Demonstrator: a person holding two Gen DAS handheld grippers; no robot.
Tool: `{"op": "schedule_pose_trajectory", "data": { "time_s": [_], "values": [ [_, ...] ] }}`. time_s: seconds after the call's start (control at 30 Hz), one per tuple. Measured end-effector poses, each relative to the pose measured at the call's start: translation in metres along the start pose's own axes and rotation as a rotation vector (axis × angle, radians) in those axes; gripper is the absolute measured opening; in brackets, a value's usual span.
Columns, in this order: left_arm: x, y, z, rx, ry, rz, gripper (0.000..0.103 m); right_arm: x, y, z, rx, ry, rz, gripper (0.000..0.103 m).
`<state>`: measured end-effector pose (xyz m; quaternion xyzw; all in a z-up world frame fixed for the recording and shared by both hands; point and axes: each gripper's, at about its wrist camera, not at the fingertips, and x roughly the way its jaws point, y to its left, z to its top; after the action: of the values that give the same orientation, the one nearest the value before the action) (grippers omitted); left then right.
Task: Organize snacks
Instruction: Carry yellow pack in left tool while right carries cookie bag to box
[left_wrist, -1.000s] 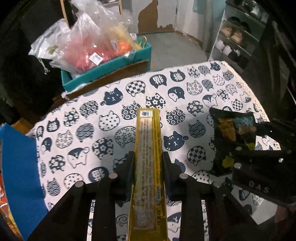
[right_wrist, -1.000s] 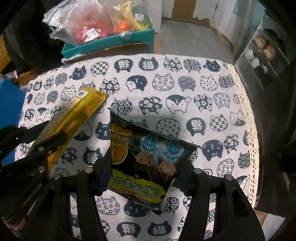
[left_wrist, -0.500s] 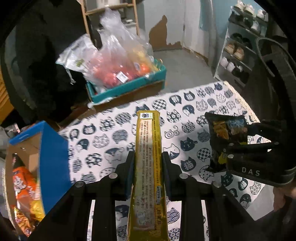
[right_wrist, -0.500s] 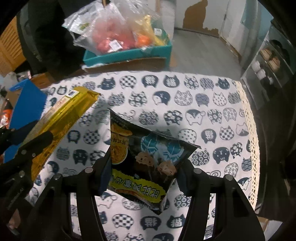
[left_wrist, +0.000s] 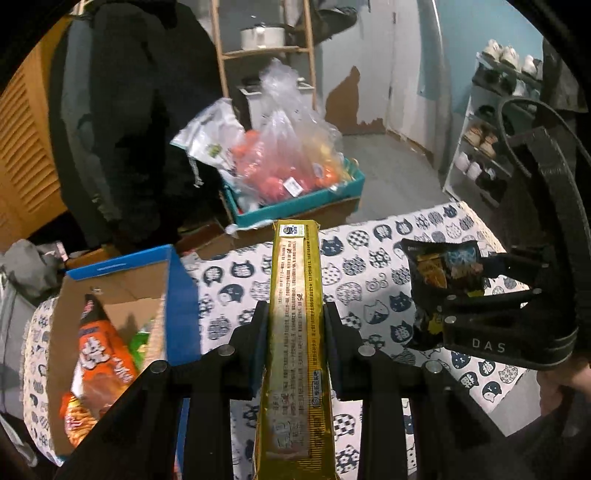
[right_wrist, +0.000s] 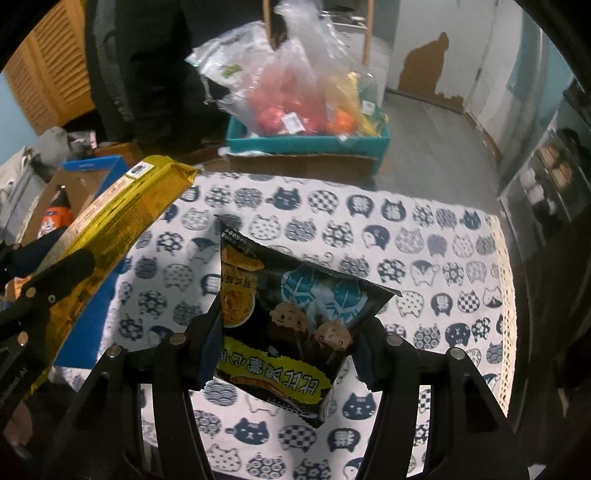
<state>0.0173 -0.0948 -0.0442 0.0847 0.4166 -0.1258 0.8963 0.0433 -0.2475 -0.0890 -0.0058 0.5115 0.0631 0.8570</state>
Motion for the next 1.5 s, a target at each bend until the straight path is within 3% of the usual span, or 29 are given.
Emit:
{"op": "schedule_pose_trajectory", "data": {
  "time_s": [0.63, 0.9, 1.23, 1.27, 1.33, 1.37, 1.5],
  "values": [
    [-0.029, 0.116, -0.023, -0.216, -0.047, 0.108, 0.028, -0.001, 0.089, 0.033, -0.113, -0.025, 0.072, 0.059],
    [-0.013, 0.149, -0.036, -0.271, -0.008, 0.145, 0.028, 0.004, 0.121, 0.044, -0.151, -0.017, 0.096, 0.059],
    [0.008, 0.17, -0.046, -0.335, 0.054, 0.107, 0.029, 0.011, 0.143, 0.053, -0.176, -0.007, 0.107, 0.059],
    [0.006, 0.171, -0.046, -0.336, 0.049, 0.11, 0.03, 0.012, 0.145, 0.055, -0.177, -0.007, 0.111, 0.059],
    [0.003, 0.174, -0.045, -0.335, 0.043, 0.121, 0.046, 0.012, 0.149, 0.055, -0.178, -0.007, 0.116, 0.059],
    [0.0, 0.175, -0.045, -0.338, 0.035, 0.128, 0.05, 0.013, 0.151, 0.057, -0.18, -0.006, 0.119, 0.059],
    [-0.011, 0.184, -0.047, -0.361, 0.024, 0.121, 0.055, 0.014, 0.16, 0.059, -0.175, 0.0, 0.155, 0.059]
  ]
}}
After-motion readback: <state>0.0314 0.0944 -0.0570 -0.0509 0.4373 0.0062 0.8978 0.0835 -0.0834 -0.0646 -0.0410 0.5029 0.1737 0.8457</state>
